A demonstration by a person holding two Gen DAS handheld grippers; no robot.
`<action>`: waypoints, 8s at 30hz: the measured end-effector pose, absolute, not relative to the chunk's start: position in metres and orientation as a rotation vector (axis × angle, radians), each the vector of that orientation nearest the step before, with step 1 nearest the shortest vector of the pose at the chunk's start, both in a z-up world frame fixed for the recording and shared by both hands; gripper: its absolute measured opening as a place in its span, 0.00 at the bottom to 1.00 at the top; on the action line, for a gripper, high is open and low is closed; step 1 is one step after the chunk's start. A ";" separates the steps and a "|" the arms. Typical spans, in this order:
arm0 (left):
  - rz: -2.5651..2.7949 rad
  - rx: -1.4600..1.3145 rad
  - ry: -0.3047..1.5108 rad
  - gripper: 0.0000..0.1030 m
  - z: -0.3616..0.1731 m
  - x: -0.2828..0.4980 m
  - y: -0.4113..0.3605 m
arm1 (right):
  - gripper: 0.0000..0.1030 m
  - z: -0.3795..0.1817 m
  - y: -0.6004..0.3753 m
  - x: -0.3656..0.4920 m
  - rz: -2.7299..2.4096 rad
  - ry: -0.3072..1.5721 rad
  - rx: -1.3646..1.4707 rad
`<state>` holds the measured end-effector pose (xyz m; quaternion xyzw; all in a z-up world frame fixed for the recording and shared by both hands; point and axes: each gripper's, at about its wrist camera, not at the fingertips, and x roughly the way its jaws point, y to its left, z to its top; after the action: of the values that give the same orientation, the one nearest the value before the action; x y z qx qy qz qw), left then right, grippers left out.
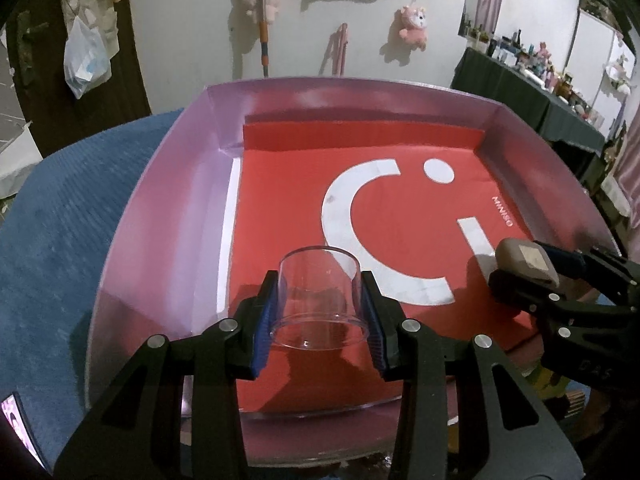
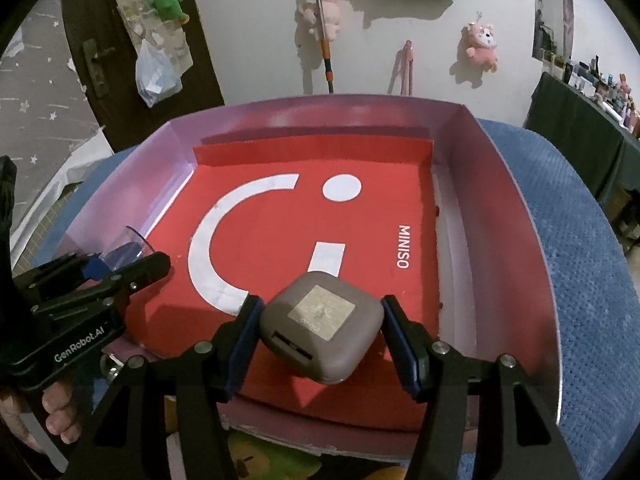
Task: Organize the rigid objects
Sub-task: 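Carry the cup and the case over the pink box with both tools, then lower both items onto the red liner and open both tools, then withdraw both open tools from the box back toward the remaining items, then grasp the pink-capped nail polish with the left tool while the right tool grasps the silver studded cube, then carry the nail polish and the studded cube into the pink box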
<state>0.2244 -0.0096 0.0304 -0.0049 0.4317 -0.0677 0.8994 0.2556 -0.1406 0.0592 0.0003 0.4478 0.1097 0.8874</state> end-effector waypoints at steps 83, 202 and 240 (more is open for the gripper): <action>-0.064 -0.043 0.707 0.97 0.078 0.148 0.002 | 1.00 0.112 -0.133 0.180 0.287 0.719 -0.005; -0.177 0.026 0.800 0.37 0.015 0.087 -0.034 | 0.40 0.040 -0.161 0.112 0.167 0.758 0.032; -0.247 -0.043 0.731 0.33 0.041 0.044 -0.024 | 0.40 0.064 -0.137 0.080 0.311 0.728 0.054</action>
<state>0.0438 -0.0235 0.0413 -0.0212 0.3565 -0.1205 0.9263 0.0798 -0.1368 0.0636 0.0262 0.3545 0.1514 0.9223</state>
